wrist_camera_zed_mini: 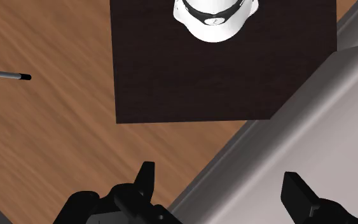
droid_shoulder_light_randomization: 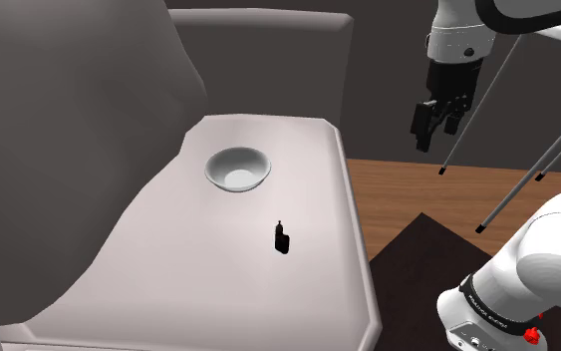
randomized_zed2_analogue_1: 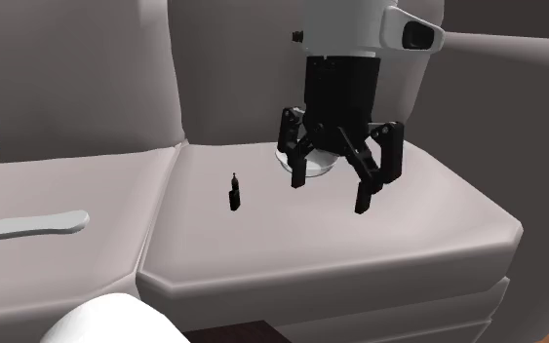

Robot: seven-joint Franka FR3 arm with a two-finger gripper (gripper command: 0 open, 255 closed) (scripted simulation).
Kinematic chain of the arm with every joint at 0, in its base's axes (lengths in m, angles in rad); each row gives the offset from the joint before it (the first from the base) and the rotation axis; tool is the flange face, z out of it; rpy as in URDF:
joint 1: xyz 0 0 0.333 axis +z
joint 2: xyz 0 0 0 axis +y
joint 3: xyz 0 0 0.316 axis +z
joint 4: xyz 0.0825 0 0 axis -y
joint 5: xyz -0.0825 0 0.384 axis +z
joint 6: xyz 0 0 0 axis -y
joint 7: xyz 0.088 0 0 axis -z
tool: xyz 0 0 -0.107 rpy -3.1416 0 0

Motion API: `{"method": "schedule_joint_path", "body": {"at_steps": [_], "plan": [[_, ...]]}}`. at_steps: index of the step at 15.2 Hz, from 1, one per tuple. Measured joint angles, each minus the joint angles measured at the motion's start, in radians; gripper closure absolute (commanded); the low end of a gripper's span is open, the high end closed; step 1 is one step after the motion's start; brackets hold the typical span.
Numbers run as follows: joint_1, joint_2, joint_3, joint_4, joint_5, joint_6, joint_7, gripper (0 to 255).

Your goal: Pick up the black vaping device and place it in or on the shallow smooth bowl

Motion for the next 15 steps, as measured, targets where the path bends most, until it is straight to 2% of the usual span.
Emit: {"method": "schedule_joint_path", "body": {"at_steps": [3,15], "plan": [[0.013,0.001,0.017,-0.019,0.021,0.033,0.014,0],[0.135,0.12,0.192,-0.161,0.189,0.434,0.122,0]]}}
